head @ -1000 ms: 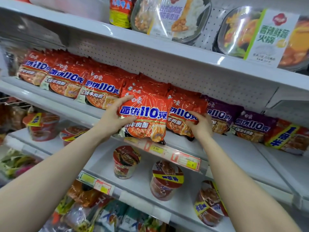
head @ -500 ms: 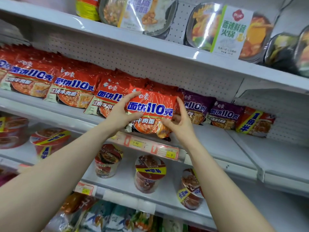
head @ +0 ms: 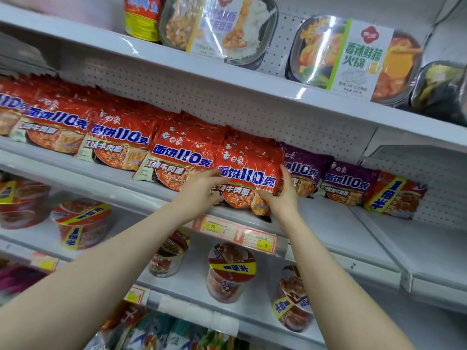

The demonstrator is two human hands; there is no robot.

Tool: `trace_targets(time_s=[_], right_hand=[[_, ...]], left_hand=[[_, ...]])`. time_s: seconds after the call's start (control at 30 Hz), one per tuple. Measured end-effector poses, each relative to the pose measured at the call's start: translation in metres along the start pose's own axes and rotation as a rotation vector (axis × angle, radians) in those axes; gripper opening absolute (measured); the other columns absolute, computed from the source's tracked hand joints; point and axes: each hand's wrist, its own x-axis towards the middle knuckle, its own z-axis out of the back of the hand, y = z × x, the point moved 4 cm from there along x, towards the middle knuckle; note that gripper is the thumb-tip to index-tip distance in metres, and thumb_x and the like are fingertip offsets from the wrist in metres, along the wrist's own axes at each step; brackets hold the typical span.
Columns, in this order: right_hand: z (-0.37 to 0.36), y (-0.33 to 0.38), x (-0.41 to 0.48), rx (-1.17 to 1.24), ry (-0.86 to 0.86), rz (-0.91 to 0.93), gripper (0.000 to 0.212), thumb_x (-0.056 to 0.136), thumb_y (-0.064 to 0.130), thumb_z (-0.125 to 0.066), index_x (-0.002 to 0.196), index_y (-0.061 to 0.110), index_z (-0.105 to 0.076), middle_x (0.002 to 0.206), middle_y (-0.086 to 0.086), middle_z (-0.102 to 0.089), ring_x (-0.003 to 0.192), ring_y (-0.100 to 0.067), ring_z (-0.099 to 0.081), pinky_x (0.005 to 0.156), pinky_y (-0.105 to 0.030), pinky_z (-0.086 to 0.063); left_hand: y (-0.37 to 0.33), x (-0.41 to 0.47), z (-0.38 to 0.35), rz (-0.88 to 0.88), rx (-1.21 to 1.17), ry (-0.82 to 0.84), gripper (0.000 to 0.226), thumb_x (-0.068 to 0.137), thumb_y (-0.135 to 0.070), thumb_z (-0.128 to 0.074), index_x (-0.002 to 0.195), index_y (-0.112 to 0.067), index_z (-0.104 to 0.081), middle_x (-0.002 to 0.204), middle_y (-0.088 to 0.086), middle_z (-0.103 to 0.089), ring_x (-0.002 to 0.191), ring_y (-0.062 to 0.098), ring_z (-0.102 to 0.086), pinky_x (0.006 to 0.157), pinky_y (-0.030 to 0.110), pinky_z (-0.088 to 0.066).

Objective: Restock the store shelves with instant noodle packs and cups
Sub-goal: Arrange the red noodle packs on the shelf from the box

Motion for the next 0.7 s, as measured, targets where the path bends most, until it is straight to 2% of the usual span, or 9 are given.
trace_targets(time_s=[0.1,0.17,0.27,0.37,0.47,0.7], right_hand=[[-0.001,0.009,-0.005,-0.318,-0.115,0.125,0.081,0.084,0.011,-0.075,0.151,0.029,-0.032,0.142,-0.006,-0.044,0.128,-0.023,-0.047,0.108,-0.043,-0.043],[-0.005,0.02,-0.017,-0.512,-0.186,0.307,0.076,0.084,0.012,-0.074,0.148,0.029,-0.038,0.142,-0.009,-0.039,0.13,-0.026,-0.042,0.107,-0.044,-0.042],[-0.021,0.028,-0.036,-0.651,-0.104,0.453,0.066,0.087,0.019,-0.072,0.146,0.034,-0.043,0.148,-0.007,-0.036,0.133,-0.026,-0.037,0.109,-0.044,-0.038],[-0.03,0.02,-0.045,-0.734,0.0,0.415,0.06,0.091,0.026,-0.068,0.146,0.035,-0.045,0.152,-0.009,-0.032,0.138,-0.029,-0.032,0.11,-0.049,-0.035],[-0.03,0.014,-0.043,-0.784,0.0,0.369,0.058,0.091,0.029,-0.068,0.144,0.033,-0.047,0.15,-0.009,-0.035,0.137,-0.03,-0.032,0.109,-0.05,-0.036],[-0.029,0.013,-0.024,-0.854,-0.02,0.338,0.073,0.088,0.028,-0.071,0.151,0.032,-0.034,0.15,-0.011,-0.03,0.133,-0.032,-0.033,0.103,-0.046,-0.041]], left_hand=[[0.003,-0.003,-0.005,-0.067,0.096,0.031,0.046,0.088,-0.016,-0.068,0.133,-0.02,-0.061,0.145,0.005,-0.049,0.131,0.025,-0.045,0.111,0.042,-0.035],[0.005,-0.003,-0.007,-0.071,0.133,0.021,0.047,0.087,-0.016,-0.069,0.133,-0.019,-0.06,0.144,0.005,-0.05,0.13,0.025,-0.045,0.11,0.045,-0.036],[0.005,-0.002,-0.01,-0.069,0.152,-0.007,0.049,0.087,-0.016,-0.069,0.135,-0.021,-0.059,0.141,0.005,-0.051,0.128,0.027,-0.046,0.107,0.048,-0.039],[0.001,0.003,-0.014,-0.073,0.149,-0.04,0.049,0.087,-0.012,-0.069,0.134,-0.02,-0.059,0.138,0.007,-0.052,0.125,0.028,-0.048,0.106,0.045,-0.04],[-0.002,0.008,-0.017,-0.065,0.178,-0.069,0.049,0.084,-0.013,-0.073,0.131,-0.022,-0.062,0.134,0.006,-0.054,0.118,0.028,-0.053,0.099,0.045,-0.046],[-0.011,0.021,-0.029,-0.072,0.211,-0.122,0.054,0.076,-0.008,-0.079,0.126,-0.021,-0.063,0.129,0.007,-0.053,0.113,0.029,-0.053,0.094,0.041,-0.046]])
